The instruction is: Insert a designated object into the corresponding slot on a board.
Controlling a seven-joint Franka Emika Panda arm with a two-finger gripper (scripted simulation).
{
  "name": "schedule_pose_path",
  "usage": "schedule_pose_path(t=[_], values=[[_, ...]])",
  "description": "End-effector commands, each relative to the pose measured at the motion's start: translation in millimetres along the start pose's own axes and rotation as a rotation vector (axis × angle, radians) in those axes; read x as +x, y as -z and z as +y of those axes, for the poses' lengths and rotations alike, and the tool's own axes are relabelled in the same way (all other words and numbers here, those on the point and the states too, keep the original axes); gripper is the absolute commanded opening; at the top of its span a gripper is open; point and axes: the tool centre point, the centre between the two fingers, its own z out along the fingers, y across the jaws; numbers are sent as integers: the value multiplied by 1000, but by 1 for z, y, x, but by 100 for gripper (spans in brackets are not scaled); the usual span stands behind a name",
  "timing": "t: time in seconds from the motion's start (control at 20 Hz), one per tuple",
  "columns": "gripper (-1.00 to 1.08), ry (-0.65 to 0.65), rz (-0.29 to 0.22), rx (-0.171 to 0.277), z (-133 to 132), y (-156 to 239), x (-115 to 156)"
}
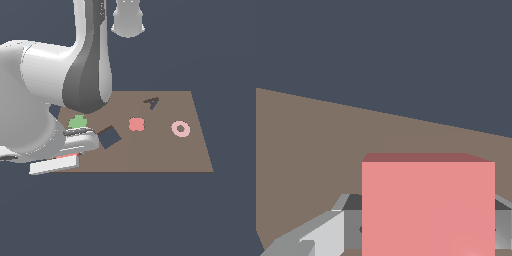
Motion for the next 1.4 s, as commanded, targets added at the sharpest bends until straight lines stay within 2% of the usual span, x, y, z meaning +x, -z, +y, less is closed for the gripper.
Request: schedule_pose_path(t=[0.0,0.4,0.7,1.0,1.35], values=[[-100,0,0,0,0,0,0],[-100,-7,-2,1,0,2,-1],[-100,-61,-2,1,0,2,-4],[-100,-169,-2,1,0,3,-11],[-100,-363,-1,1,-2,4,-24]])
